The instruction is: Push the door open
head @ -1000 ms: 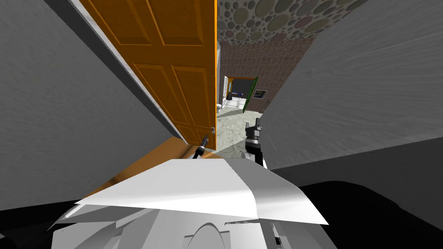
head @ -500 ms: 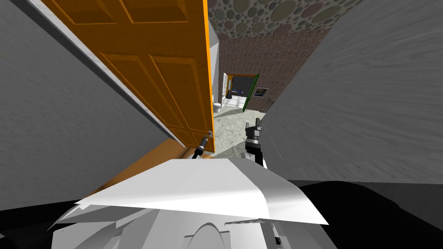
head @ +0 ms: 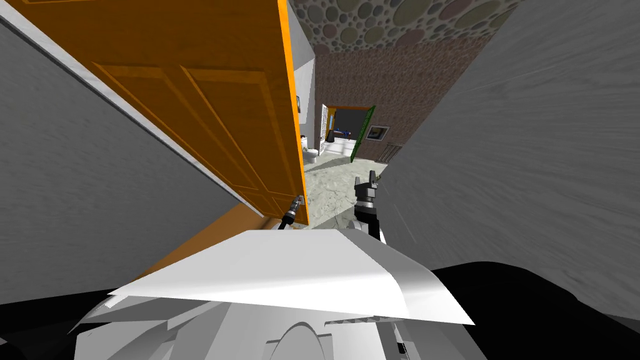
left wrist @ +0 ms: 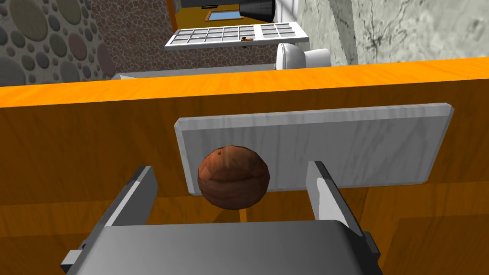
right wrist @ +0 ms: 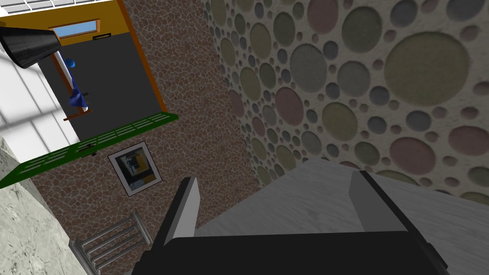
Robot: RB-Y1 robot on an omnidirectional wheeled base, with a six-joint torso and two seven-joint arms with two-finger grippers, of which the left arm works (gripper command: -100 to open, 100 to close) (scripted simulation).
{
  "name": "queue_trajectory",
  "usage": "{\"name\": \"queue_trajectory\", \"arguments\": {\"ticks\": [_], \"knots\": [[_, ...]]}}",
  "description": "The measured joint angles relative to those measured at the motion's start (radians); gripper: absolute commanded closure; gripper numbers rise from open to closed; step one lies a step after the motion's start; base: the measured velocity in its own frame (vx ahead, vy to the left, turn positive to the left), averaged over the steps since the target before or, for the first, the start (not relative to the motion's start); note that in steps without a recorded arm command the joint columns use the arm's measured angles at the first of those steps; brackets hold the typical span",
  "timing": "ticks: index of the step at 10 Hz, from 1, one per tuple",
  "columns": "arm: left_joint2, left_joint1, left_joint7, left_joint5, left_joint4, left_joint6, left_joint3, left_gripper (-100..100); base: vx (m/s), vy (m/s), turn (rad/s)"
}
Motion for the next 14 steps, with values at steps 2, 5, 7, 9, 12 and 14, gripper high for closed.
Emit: {"name": "queue_trajectory", "arguments": {"ticks": [2, 5, 7, 9, 12, 14], "knots": [[0.001, -0.001, 0.0, 0.0, -0.001, 0.002, 0.001, 100, -0.022, 0.005, -0.008], [0.001, 0.001, 0.0, 0.0, 0.001, 0.004, 0.0, 100, -0.005, 0.001, 0.001], [0.004, 0.003, -0.003, 0.002, 0.007, 0.004, 0.004, 100, 0.098, -0.069, 0.036], [0.015, 0.012, -0.002, 0.006, -0.001, 0.013, 0.01, 100, 0.14, -0.044, 0.015], [0.021, 0.006, -0.016, 0.018, 0.008, 0.004, 0.033, 100, 0.181, -0.087, 0.051], [0.031, 0.007, -0.023, 0.029, -0.011, 0.016, 0.054, 100, 0.154, -0.068, 0.091]]}}
